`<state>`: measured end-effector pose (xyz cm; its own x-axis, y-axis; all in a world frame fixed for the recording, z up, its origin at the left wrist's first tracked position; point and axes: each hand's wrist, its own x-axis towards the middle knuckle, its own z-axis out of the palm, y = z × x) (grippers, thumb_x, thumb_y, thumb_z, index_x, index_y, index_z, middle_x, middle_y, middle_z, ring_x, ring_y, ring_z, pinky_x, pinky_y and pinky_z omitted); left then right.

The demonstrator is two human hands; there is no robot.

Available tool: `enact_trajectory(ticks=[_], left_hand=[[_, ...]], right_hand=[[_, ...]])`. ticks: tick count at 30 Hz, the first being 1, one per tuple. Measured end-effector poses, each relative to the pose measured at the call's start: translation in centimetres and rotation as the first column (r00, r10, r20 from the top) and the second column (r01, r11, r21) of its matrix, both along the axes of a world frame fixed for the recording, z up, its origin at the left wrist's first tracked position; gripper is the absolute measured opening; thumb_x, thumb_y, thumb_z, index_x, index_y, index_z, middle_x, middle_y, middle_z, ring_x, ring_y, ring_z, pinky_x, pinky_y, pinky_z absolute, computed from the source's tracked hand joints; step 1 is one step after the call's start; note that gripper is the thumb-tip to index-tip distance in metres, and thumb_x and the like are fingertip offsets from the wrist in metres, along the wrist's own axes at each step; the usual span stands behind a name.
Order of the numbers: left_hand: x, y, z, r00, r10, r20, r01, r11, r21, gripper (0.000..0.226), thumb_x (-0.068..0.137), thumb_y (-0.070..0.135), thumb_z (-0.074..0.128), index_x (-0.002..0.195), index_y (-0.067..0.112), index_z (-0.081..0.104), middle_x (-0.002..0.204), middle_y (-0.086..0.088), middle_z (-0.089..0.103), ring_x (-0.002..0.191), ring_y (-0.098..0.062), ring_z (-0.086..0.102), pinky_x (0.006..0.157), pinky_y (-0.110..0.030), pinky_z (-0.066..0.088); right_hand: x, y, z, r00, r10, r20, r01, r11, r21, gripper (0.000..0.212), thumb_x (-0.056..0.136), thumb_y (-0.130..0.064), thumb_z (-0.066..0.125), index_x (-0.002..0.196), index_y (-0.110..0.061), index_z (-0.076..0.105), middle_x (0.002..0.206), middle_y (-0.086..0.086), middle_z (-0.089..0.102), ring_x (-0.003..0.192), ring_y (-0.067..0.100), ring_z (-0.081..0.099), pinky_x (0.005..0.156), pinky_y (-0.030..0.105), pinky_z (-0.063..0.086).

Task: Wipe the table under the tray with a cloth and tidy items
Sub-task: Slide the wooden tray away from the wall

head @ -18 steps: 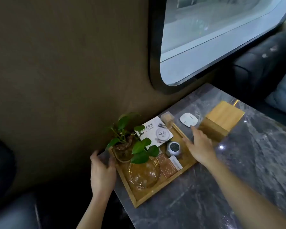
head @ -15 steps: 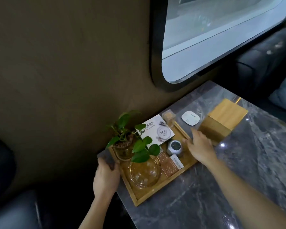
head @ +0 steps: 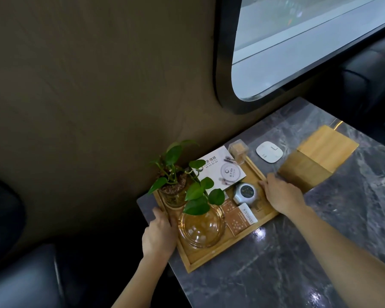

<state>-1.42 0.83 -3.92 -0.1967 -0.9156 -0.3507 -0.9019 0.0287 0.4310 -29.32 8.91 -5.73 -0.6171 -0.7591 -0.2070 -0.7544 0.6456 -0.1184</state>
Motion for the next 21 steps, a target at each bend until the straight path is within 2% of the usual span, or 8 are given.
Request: enact_trajectory(ticks=[4, 7, 8, 9, 11, 16, 18, 21], left_hand=[[-0.4, 0.0, -0.3, 0.998, -0.043, 0.052, 0.044, 0.999, -0.031, 0.032, 0.097, 0.023, 0.032, 0.116, -0.003, 0.036, 0.102, -0.019, 0.066, 0.092, -0.041, 0.065, 0.073, -0.042, 0.05], [0.0, -0.3, -0.2, 0.998, -0.063, 0.029, 0.063, 0.998, -0.016, 0.033, 0.097, 0.021, 0.033, 0.116, -0.006, 0.038, 0.103, -0.023, 0.066, 0.095, -0.044, 0.063, 0.075, -0.044, 0.048], [0.2, -0.3, -0.1, 0.996, -0.083, 0.038, 0.083, 0.996, -0.018, 0.035, 0.097, 0.021, 0.034, 0.117, -0.007, 0.038, 0.104, -0.023, 0.066, 0.095, -0.044, 0.062, 0.076, -0.044, 0.048], [0.4, -0.3, -0.1, 0.993, -0.11, 0.053, 0.111, 0.994, -0.022, 0.036, 0.097, 0.02, 0.034, 0.119, -0.009, 0.037, 0.105, -0.024, 0.065, 0.096, -0.044, 0.062, 0.078, -0.044, 0.047], [0.9, -0.1, 0.3, 0.988, -0.145, 0.051, 0.147, 0.989, -0.027, 0.034, 0.097, 0.02, 0.035, 0.116, -0.007, 0.038, 0.104, -0.025, 0.066, 0.095, -0.044, 0.062, 0.078, -0.045, 0.047], [1.8, 1.9, 1.1, 0.978, -0.205, -0.038, 0.202, 0.977, -0.071, 0.021, 0.095, 0.022, 0.042, 0.098, 0.002, 0.037, 0.095, -0.029, 0.067, 0.088, -0.048, 0.063, 0.069, -0.044, 0.046], [1.9, 3.0, 1.0, 0.97, -0.235, -0.057, 0.228, 0.968, -0.1, 0.023, 0.094, 0.021, 0.045, 0.1, 0.0, 0.038, 0.09, -0.029, 0.067, 0.083, -0.048, 0.063, 0.064, -0.043, 0.046], [1.6, 4.7, 0.9, 0.959, -0.273, -0.081, 0.265, 0.96, -0.091, 0.024, 0.094, 0.022, 0.044, 0.104, 0.001, 0.038, 0.088, -0.027, 0.068, 0.081, -0.047, 0.064, 0.064, -0.044, 0.047]], right_hand=[[-0.6, 0.3, 0.1, 0.964, 0.18, -0.197, -0.177, 0.984, 0.037, 0.033, 0.097, -0.032, 0.032, 0.099, -0.004, 0.05, 0.086, 0.018, 0.071, 0.077, 0.035, 0.069, 0.056, 0.035, 0.044], [-0.5, 1.3, -0.1, 0.916, 0.251, -0.312, -0.25, 0.967, 0.044, 0.026, 0.084, -0.024, 0.063, 0.072, -0.002, 0.056, 0.047, 0.016, 0.064, 0.038, 0.034, 0.061, 0.034, 0.029, 0.039], [-0.3, 1.9, -0.4, 0.913, 0.24, -0.331, -0.254, 0.967, -0.001, 0.029, 0.081, -0.023, 0.064, 0.062, -0.003, 0.055, 0.036, 0.015, 0.057, 0.027, 0.032, 0.054, 0.029, 0.027, 0.038], [-0.1, 2.6, -0.7, 0.908, 0.23, -0.349, -0.259, 0.965, -0.039, 0.032, 0.082, -0.024, 0.057, 0.058, -0.004, 0.053, 0.031, 0.013, 0.053, 0.023, 0.031, 0.05, 0.026, 0.027, 0.037], [0.6, 4.3, -1.3, 0.901, 0.202, -0.384, -0.257, 0.962, -0.096, 0.034, 0.082, -0.026, 0.05, 0.056, -0.005, 0.053, 0.03, 0.013, 0.051, 0.022, 0.031, 0.049, 0.026, 0.027, 0.038], [2.0, 8.9, -1.3, 0.917, 0.114, -0.383, -0.206, 0.957, -0.207, 0.03, 0.081, -0.024, 0.062, 0.06, -0.003, 0.056, 0.032, 0.012, 0.053, 0.024, 0.031, 0.05, 0.029, 0.026, 0.038], [2.1, 11.1, -1.5, 0.916, 0.098, -0.388, -0.195, 0.956, -0.22, 0.034, 0.085, -0.029, 0.047, 0.061, -0.004, 0.056, 0.032, 0.01, 0.053, 0.023, 0.03, 0.049, 0.027, 0.026, 0.037], [2.4, 14.2, -1.5, 0.917, 0.062, -0.395, -0.162, 0.961, -0.225, 0.03, 0.084, -0.025, 0.054, 0.062, -0.005, 0.056, 0.032, 0.008, 0.054, 0.023, 0.029, 0.05, 0.027, 0.027, 0.038]])
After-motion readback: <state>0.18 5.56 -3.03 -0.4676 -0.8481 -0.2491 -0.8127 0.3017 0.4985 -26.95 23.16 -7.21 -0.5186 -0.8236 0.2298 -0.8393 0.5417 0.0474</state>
